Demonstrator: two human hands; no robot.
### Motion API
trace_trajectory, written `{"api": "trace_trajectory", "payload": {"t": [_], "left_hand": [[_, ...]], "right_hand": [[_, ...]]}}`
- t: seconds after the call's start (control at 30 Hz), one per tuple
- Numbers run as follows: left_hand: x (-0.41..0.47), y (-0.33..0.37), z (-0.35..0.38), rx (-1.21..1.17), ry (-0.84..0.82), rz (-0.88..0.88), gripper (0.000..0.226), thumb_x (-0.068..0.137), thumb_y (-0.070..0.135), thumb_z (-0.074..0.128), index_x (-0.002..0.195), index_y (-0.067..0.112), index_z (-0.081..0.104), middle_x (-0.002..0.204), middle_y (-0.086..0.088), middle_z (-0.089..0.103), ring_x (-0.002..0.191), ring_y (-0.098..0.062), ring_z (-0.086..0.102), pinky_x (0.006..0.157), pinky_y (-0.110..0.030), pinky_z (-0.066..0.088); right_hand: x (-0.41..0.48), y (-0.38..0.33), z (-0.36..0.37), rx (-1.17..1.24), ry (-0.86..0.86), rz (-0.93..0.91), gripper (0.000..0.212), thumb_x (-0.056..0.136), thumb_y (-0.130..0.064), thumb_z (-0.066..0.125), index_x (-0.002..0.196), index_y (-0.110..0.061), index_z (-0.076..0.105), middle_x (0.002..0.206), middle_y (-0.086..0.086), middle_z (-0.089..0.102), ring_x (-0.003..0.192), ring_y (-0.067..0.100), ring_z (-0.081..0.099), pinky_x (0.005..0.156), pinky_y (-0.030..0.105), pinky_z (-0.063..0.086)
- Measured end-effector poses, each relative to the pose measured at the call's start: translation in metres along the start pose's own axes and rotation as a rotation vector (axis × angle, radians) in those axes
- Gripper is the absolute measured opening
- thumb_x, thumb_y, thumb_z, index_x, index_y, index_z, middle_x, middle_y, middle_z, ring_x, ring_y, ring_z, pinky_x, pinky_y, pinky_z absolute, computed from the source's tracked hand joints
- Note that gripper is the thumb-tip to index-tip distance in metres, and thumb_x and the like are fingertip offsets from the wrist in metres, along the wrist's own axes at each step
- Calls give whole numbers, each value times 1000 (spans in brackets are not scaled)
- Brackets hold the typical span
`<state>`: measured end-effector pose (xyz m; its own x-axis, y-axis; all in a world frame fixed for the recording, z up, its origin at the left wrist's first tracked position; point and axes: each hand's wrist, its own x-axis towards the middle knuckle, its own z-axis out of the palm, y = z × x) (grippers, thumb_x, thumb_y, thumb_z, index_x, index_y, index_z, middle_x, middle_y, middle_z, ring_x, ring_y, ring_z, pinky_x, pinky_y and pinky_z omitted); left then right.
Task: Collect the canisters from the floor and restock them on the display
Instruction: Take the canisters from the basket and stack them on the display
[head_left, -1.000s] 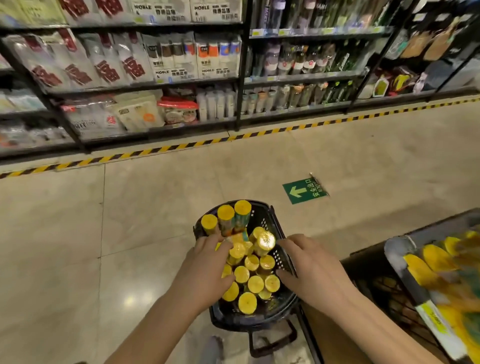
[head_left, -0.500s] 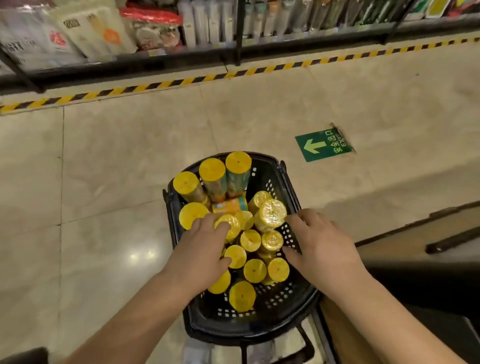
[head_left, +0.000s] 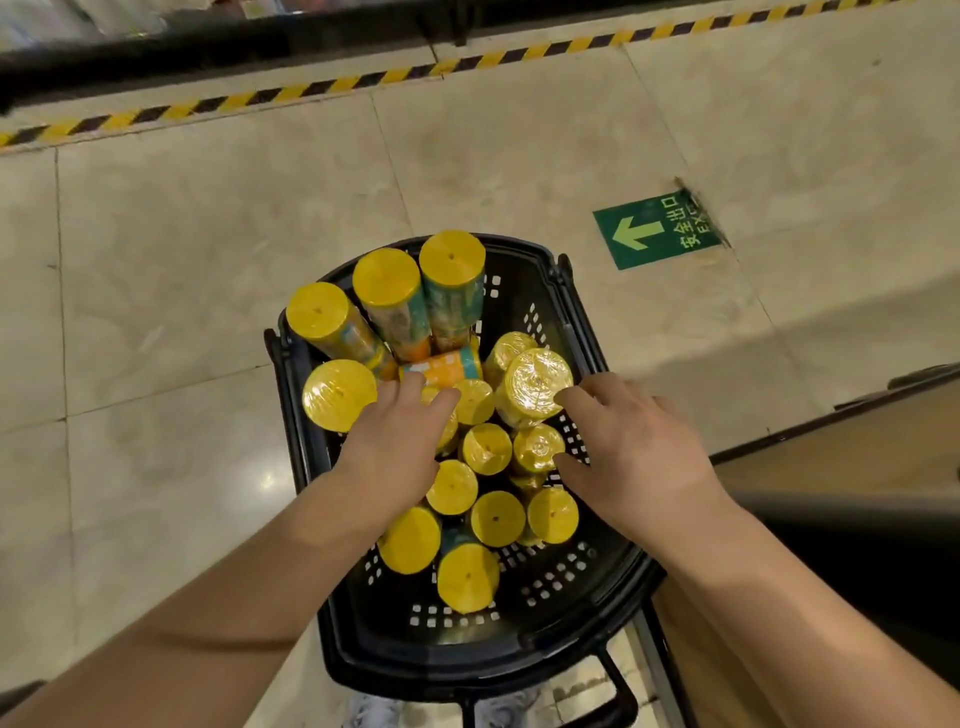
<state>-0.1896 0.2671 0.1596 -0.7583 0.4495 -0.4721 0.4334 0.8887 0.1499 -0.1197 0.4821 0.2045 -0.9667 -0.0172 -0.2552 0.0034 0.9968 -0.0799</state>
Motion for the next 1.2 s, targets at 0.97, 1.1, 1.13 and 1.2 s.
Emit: {"api": "trace_trajectory", "payload": {"t": [0.97,1.1,1.13,1.2], "left_hand": [[-103,-17,-144,-435,429,102,69,82,42,74,145,44,46,126,15,44,124,-14,44,91,-28,41],[-144,0,-223,-426,479,125,71,74,49,64,142,44,48,123,16,46,122,-12,44,92,-27,38],[-155,6,-244,-424,507,137,69,75,50,66,142,45,48,124,16,46,122,-10,44,91,-27,39],[-177,17,-287,-440,555,163,66,80,45,73,141,47,48,125,18,46,122,-8,44,92,-28,41]], "right_hand": [[23,3,-103,346,-34,88,91,73,-55,78,149,-34,33,134,0,49,111,26,61,86,43,56],[-31,-1,-209,436,115,115,90,70,-55,80,147,-39,36,132,-5,49,108,21,58,85,42,55],[-45,-3,-236,442,139,125,90,70,-55,80,147,-40,36,132,-6,48,108,20,57,85,40,54],[-73,-8,-289,448,180,140,89,69,-54,80,146,-43,36,132,-10,48,108,16,56,83,34,53]]}}
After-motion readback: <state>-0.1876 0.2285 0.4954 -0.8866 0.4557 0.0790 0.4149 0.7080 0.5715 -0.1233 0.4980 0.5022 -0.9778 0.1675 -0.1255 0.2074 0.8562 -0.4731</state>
